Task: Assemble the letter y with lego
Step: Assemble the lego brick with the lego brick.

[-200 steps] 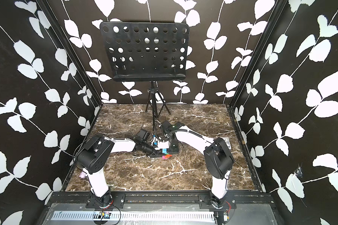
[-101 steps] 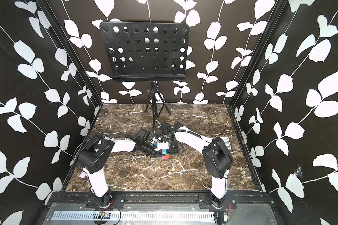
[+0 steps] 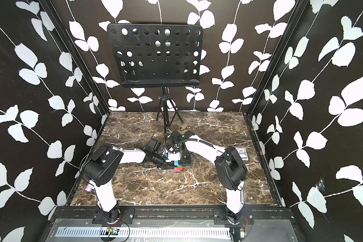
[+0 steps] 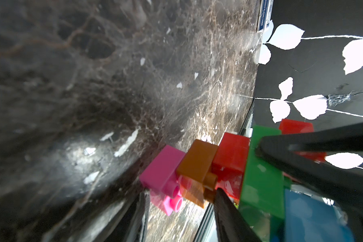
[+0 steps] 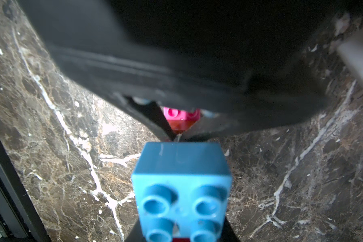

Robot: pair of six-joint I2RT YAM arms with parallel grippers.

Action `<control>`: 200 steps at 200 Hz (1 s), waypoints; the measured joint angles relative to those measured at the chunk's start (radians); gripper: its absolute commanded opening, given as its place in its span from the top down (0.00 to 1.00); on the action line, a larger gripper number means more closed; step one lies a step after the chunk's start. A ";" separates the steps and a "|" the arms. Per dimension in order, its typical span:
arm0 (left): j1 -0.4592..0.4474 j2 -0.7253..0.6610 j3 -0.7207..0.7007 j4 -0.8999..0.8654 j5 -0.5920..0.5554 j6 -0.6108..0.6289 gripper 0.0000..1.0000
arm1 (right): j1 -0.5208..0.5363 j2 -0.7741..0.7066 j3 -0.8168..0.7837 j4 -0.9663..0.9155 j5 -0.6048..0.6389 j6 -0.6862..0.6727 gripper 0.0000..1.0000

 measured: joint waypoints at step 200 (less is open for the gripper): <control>0.145 -0.089 0.038 -0.102 -0.108 0.049 0.24 | -0.047 -0.055 0.009 0.021 -0.132 0.146 0.75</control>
